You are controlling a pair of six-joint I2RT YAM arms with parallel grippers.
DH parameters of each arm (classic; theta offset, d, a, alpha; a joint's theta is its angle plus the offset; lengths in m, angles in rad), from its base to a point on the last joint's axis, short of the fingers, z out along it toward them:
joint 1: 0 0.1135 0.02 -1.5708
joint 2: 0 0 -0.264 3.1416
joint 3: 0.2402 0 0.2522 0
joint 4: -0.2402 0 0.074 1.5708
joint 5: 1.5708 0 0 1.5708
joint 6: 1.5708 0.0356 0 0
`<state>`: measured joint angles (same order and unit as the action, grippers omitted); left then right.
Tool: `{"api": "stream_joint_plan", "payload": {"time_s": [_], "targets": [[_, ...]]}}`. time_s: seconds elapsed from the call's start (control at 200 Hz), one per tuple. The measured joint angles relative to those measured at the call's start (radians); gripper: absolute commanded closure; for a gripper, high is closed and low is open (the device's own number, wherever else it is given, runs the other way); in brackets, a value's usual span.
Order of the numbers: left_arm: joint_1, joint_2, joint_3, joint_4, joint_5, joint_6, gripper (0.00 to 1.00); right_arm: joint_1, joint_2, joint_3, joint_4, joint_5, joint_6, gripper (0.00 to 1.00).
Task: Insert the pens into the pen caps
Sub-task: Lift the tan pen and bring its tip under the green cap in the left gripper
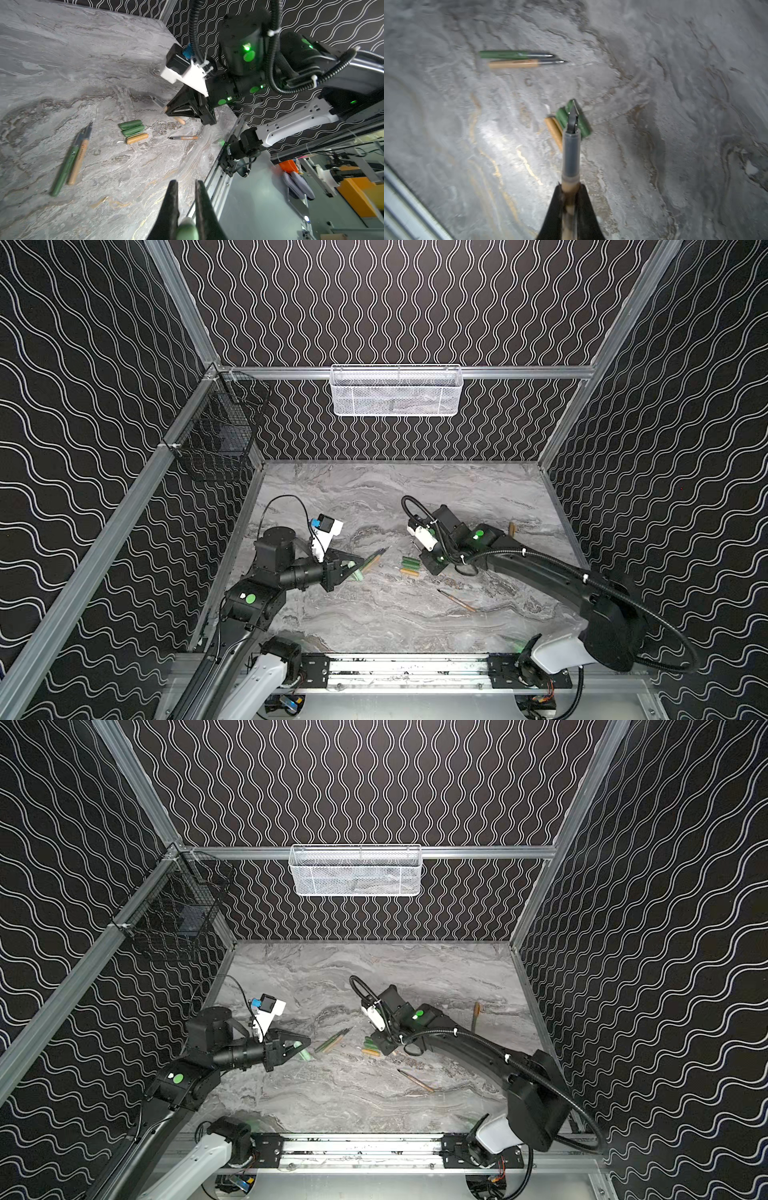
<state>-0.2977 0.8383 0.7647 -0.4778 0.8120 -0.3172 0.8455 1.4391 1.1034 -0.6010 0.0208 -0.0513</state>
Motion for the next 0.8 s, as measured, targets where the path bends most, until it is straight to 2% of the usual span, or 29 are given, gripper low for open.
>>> {"api": "stream_joint_plan", "payload": {"time_s": [0.215, 0.425, 0.546, 0.801], "targets": [[0.013, 0.002, -0.015, 0.072, 0.096, -0.04, 1.0, 0.221, -0.161, -0.141, 0.157, -0.038, 0.084, 0.97], [0.017, 0.029, -0.039, 0.15, 0.168, -0.079, 1.0, 0.372, -0.194, -0.225, 0.296, -0.029, 0.138, 0.97], [0.018, 0.022, -0.047, 0.185, 0.202, -0.102, 1.0, 0.415, -0.179, -0.225, 0.374, -0.016, 0.141, 0.98], [0.018, 0.02, -0.047, 0.214, 0.224, -0.103, 1.0, 0.423, -0.188, -0.222, 0.45, 0.005, 0.137, 0.98]]}}
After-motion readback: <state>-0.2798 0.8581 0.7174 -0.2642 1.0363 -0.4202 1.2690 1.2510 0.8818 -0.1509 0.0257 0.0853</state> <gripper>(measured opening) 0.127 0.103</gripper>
